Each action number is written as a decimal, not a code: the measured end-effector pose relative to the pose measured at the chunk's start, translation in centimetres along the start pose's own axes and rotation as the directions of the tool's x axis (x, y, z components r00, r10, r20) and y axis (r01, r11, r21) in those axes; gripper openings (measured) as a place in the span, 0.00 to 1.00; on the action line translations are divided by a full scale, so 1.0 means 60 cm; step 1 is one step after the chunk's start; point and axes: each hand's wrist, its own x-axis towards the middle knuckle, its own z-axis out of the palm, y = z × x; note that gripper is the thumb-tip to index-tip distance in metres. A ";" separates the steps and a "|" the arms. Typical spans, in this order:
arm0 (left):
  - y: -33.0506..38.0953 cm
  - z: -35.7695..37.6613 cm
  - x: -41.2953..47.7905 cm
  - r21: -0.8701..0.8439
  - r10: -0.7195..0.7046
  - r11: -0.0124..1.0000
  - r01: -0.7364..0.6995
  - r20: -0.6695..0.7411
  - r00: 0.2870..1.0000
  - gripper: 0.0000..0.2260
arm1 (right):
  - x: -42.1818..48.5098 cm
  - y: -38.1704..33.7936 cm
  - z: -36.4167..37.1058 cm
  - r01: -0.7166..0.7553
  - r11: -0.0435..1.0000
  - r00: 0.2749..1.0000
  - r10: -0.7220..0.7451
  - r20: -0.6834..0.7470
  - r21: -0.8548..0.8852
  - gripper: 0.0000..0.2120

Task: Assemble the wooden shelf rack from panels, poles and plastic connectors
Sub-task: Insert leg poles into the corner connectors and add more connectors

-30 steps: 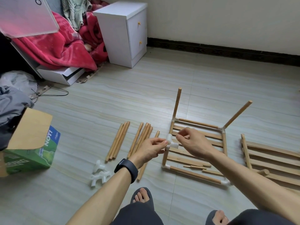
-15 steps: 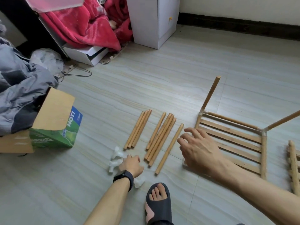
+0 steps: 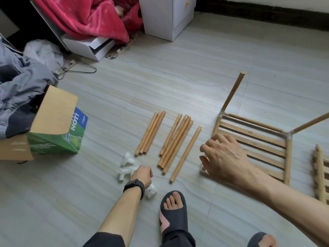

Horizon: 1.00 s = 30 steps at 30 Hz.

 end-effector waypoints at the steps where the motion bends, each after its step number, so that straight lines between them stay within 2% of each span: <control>1: -0.001 -0.010 -0.004 -0.044 -0.004 0.999 0.004 -0.010 1.000 0.13 | 0.000 0.000 -0.001 -0.002 1.000 1.000 0.002 0.004 -0.002 0.18; 3: 0.000 -0.039 -0.008 -0.205 -0.003 0.979 -0.001 -0.018 1.000 0.10 | 0.001 0.000 -0.003 0.001 1.000 1.000 -0.002 0.017 0.009 0.20; 5: 0.013 -0.085 -0.017 -0.499 0.023 0.866 -0.032 -0.025 0.999 0.07 | 0.003 0.003 -0.010 0.005 0.998 0.998 -0.009 0.064 0.059 0.21; 7: 0.048 -0.149 -0.040 -0.795 0.076 0.603 -0.063 -0.021 0.997 0.08 | 0.006 0.009 -0.023 -0.007 0.980 0.994 -0.014 0.105 0.199 0.21; 9: 0.095 -0.221 -0.076 -0.943 0.165 0.319 -0.097 -0.046 0.985 0.10 | 0.003 0.021 -0.044 -0.066 0.907 0.993 0.020 0.115 0.415 0.21; 11: 0.144 -0.285 -0.114 -0.987 0.268 0.103 -0.124 -0.092 0.959 0.12 | -0.002 0.038 -0.068 -0.111 0.765 0.994 0.100 0.053 0.634 0.23; 12: 0.168 -0.311 -0.133 -0.991 0.321 0.031 -0.133 -0.116 0.940 0.13 | -0.006 0.047 -0.080 -0.136 0.649 0.986 0.164 0.037 0.748 0.24; 14: 0.213 -0.350 -0.168 -0.988 0.404 -0.049 -0.149 -0.156 0.901 0.14 | -0.013 0.063 -0.105 -0.173 0.314 0.961 0.263 0.090 0.933 0.27; 16: 0.260 -0.375 -0.196 -0.983 0.471 -0.079 -0.168 -0.185 0.862 0.14 | -0.018 0.079 -0.129 -0.149 0.023 0.941 0.310 0.135 0.989 0.28; 17: 0.282 -0.383 -0.208 -0.980 0.496 -0.078 -0.183 -0.197 0.846 0.14 | -0.020 0.085 -0.138 -0.110 -0.059 0.930 0.345 0.124 0.992 0.25; 20: 0.346 -0.396 -0.227 -0.969 0.528 -0.045 -0.243 -0.230 0.817 0.15 | -0.026 0.109 -0.156 0.034 -0.159 0.859 0.509 0.052 0.987 0.14; 22: 0.380 -0.395 -0.227 -0.957 0.529 -0.015 -0.289 -0.253 0.810 0.14 | -0.030 0.128 -0.157 0.081 -0.186 0.809 0.587 0.045 0.979 0.10; 25: 0.419 -0.384 -0.213 -0.920 0.541 0.111 -0.376 -0.262 0.799 0.13 | -0.036 0.159 -0.151 0.108 -0.195 0.749 0.661 0.049 0.975 0.08; 28: 0.446 -0.372 -0.187 -0.911 0.532 0.214 -0.352 -0.194 0.824 0.12 | -0.033 0.188 -0.136 0.105 -0.101 0.698 0.716 -0.001 0.989 0.06; 30: 0.463 -0.369 -0.166 -0.913 0.530 0.245 -0.326 -0.156 0.833 0.11 | -0.021 0.205 -0.123 0.077 -0.015 0.684 0.729 -0.042 0.997 0.03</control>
